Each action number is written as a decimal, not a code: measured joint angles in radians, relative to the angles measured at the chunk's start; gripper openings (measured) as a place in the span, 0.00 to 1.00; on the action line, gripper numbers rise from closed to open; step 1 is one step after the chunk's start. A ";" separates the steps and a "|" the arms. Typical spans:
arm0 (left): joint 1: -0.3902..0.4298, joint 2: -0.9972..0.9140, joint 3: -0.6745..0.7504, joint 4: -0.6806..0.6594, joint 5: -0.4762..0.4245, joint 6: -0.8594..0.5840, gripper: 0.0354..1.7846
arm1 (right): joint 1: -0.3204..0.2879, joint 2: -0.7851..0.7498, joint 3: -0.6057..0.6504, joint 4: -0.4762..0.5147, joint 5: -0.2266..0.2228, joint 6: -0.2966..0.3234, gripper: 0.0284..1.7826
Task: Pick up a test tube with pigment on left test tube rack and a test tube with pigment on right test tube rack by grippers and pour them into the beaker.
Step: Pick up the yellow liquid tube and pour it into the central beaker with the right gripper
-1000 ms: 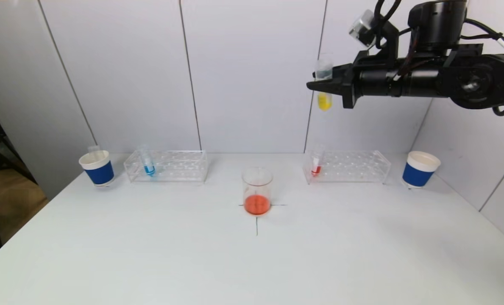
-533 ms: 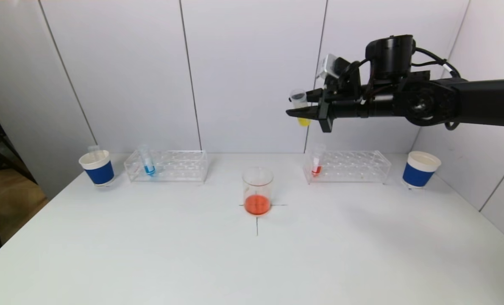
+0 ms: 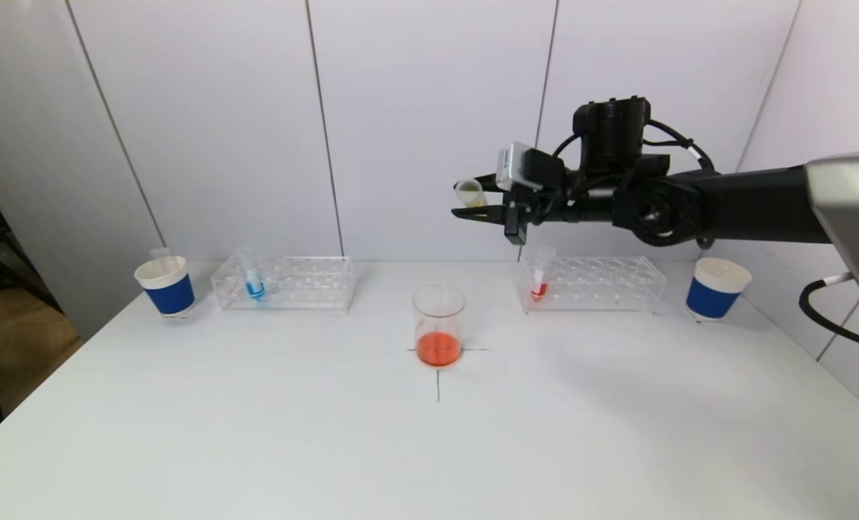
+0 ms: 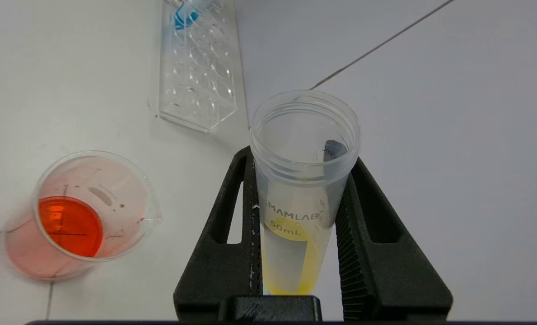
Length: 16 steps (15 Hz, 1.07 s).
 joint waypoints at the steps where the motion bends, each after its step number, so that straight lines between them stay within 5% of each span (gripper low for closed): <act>1: 0.000 0.000 0.000 0.000 0.000 0.000 0.99 | 0.007 0.009 0.022 -0.046 0.000 -0.023 0.28; 6: 0.000 0.000 0.000 0.000 0.000 0.000 0.99 | 0.045 0.048 0.185 -0.291 0.000 -0.131 0.28; 16: 0.000 0.000 0.000 0.000 0.000 0.001 0.99 | 0.037 0.096 0.267 -0.395 0.001 -0.405 0.28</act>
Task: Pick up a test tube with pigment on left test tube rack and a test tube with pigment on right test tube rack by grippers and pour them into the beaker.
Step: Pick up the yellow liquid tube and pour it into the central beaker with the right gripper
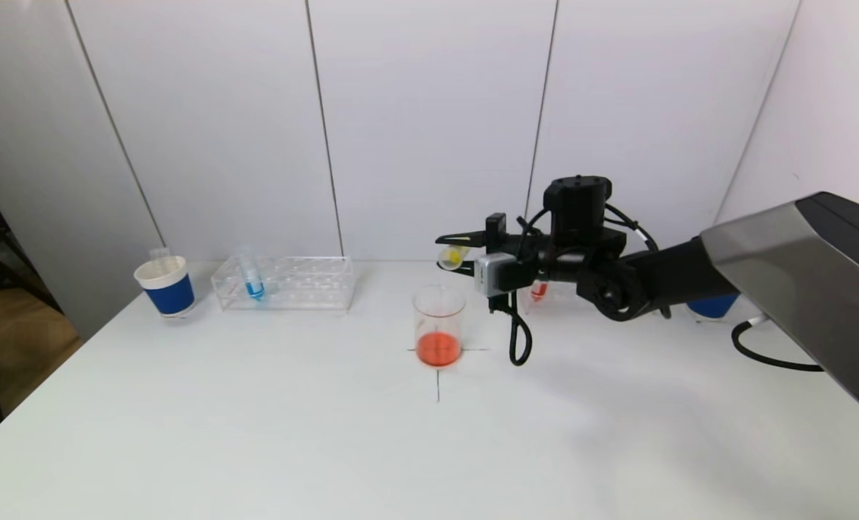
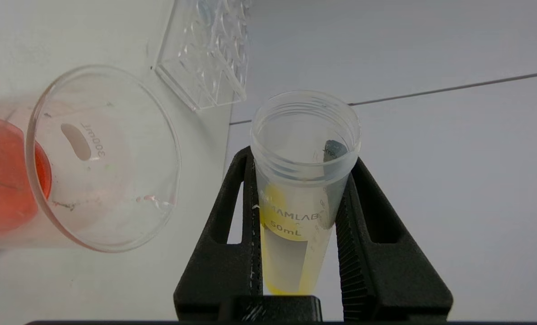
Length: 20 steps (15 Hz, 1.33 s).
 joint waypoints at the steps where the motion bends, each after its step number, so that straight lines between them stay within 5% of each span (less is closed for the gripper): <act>1: 0.000 0.000 0.000 0.000 0.000 -0.001 0.99 | -0.002 0.008 0.001 -0.017 0.000 -0.011 0.28; 14: 0.000 0.000 0.000 0.000 0.000 -0.001 0.99 | -0.012 0.056 0.007 -0.126 0.017 -0.069 0.28; 20: 0.000 0.000 0.000 0.000 0.000 -0.001 0.99 | -0.020 0.079 -0.019 -0.167 0.004 -0.143 0.28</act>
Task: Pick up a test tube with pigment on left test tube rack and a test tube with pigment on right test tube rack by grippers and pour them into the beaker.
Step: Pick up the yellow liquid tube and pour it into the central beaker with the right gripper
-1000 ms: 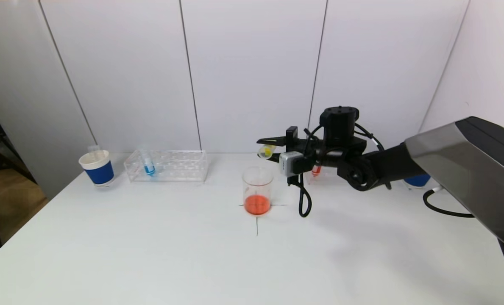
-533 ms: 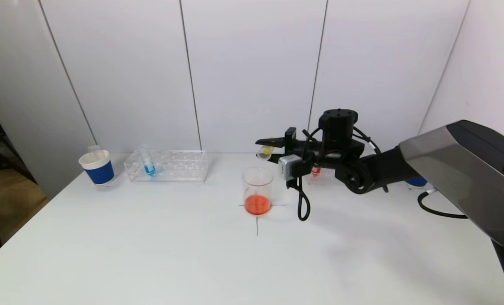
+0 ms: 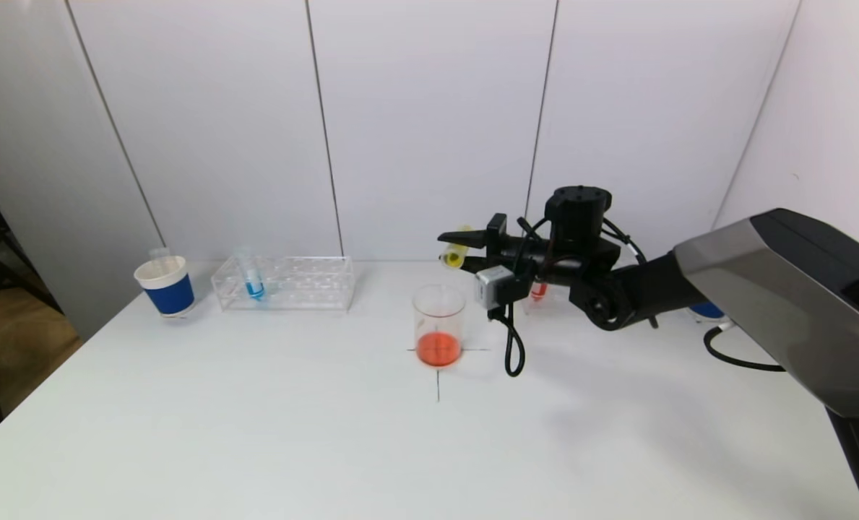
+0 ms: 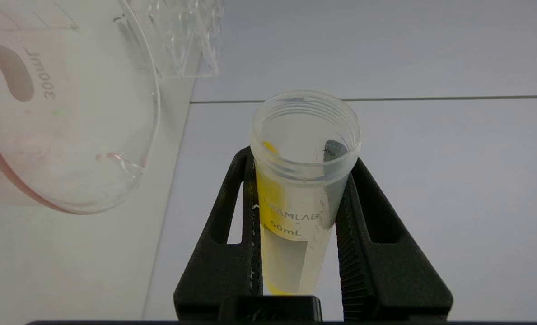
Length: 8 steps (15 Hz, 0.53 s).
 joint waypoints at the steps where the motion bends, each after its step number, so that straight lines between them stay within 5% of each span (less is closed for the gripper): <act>1: 0.000 0.000 0.000 0.000 0.001 0.000 0.99 | -0.001 0.006 -0.010 -0.002 -0.009 -0.012 0.28; 8: 0.000 0.000 0.000 0.000 0.000 0.000 0.99 | -0.007 0.043 -0.079 0.003 -0.035 -0.106 0.28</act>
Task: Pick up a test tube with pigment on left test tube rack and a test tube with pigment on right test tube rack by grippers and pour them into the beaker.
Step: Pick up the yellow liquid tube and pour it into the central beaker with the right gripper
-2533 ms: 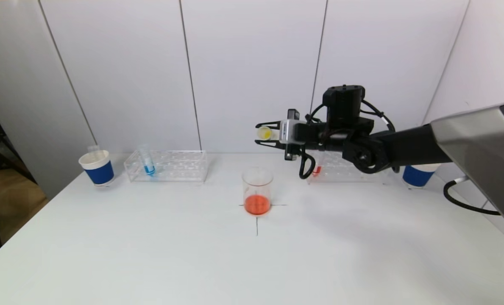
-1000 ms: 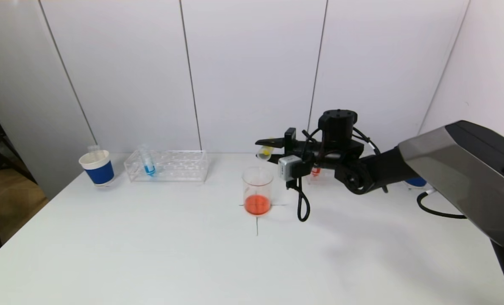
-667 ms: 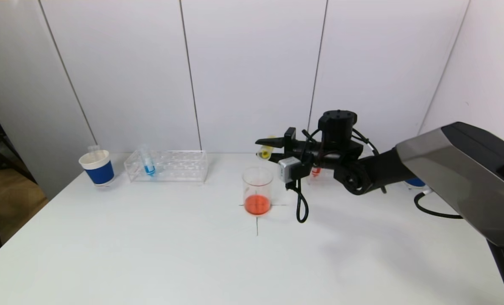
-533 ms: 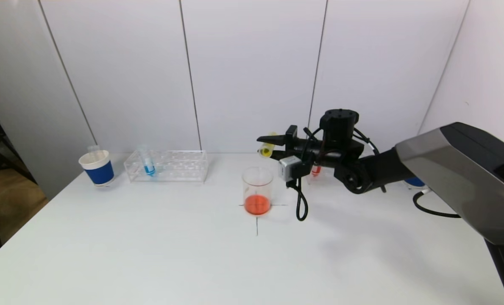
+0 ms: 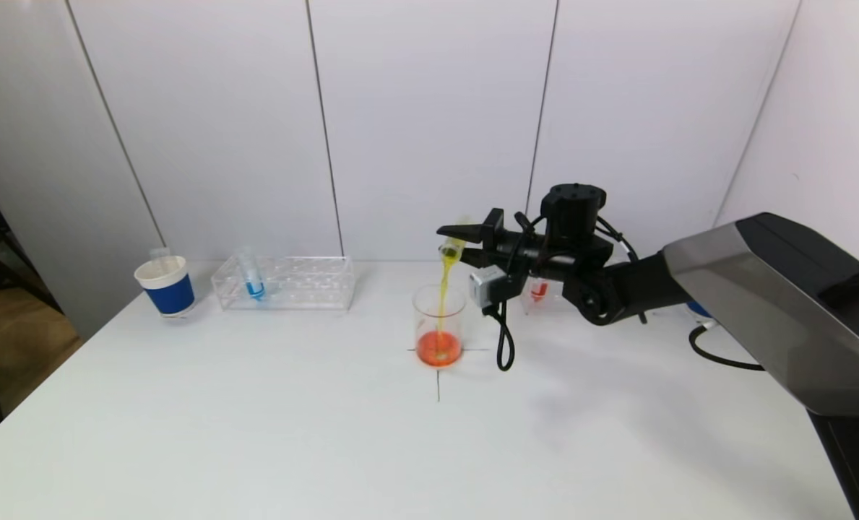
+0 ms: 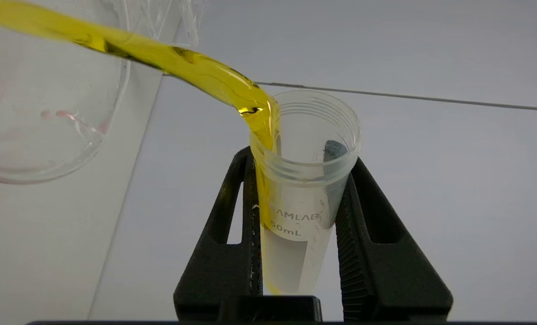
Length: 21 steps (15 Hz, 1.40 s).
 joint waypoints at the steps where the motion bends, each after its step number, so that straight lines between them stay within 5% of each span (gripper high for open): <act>1: 0.000 0.000 0.000 0.000 0.000 0.000 0.99 | -0.002 0.004 -0.010 0.005 -0.002 -0.021 0.28; 13: 0.000 0.000 0.000 0.000 0.000 0.000 0.99 | -0.007 0.016 -0.066 0.013 -0.033 -0.229 0.28; 18: 0.000 0.000 0.000 0.000 0.000 0.000 0.99 | -0.006 0.010 -0.065 0.013 -0.053 -0.243 0.28; 21: 0.000 0.000 0.000 0.000 0.000 0.001 0.99 | -0.006 0.009 -0.063 0.018 -0.069 -0.188 0.28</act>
